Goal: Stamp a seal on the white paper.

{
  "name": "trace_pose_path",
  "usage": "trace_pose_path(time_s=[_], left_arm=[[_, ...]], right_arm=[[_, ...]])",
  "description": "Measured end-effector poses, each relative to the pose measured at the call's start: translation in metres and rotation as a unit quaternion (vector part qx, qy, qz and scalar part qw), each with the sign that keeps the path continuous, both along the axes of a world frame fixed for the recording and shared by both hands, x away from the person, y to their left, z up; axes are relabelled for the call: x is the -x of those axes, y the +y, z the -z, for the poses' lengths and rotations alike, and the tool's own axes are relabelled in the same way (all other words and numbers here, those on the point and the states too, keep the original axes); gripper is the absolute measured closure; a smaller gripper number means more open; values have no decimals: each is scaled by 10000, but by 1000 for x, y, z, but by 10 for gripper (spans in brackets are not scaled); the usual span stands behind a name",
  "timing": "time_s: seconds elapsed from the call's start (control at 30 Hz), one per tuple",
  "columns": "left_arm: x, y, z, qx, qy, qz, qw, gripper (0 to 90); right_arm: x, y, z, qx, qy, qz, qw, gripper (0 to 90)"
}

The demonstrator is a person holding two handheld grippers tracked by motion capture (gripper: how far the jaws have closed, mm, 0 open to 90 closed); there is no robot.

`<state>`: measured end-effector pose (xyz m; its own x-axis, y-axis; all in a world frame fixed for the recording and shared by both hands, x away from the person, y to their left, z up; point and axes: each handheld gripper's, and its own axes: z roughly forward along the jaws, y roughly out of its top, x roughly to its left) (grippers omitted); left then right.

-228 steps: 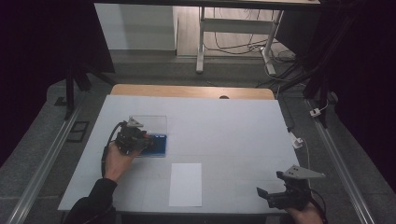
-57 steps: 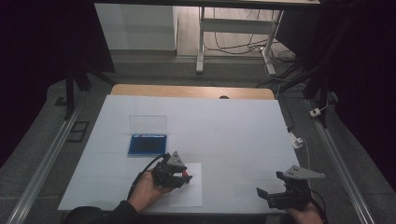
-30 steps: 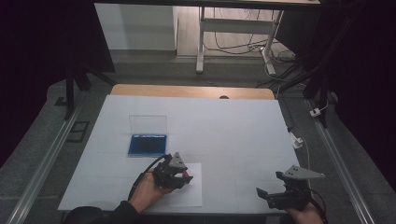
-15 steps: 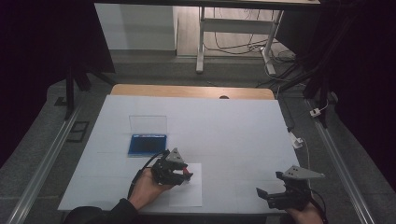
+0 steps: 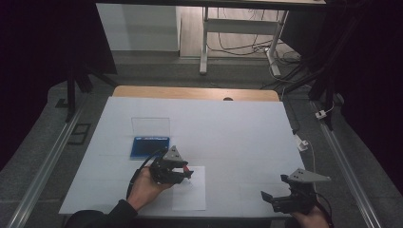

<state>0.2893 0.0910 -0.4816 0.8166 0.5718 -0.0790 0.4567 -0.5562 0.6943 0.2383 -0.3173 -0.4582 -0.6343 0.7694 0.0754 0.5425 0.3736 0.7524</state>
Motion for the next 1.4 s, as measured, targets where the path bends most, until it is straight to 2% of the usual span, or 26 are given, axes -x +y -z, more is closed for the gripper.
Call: trace_pose_path(time_s=[0.43, 0.9, 1.4], left_arm=[[-6, 16, -7, 0, -148, -221, 9996, 584], [-14, 39, -12, 80, -183, -590, 9981, 584], [-22, 66, -16, 170, -271, -1064, 9938, 584]], right_arm=[[0, 0, 0, -27, -3, 72, 10000, 10], [-1, -1, 1, -6, 167, 122, 9998, 4], [-1, 1, 1, 56, 190, 29, 9998, 4]])
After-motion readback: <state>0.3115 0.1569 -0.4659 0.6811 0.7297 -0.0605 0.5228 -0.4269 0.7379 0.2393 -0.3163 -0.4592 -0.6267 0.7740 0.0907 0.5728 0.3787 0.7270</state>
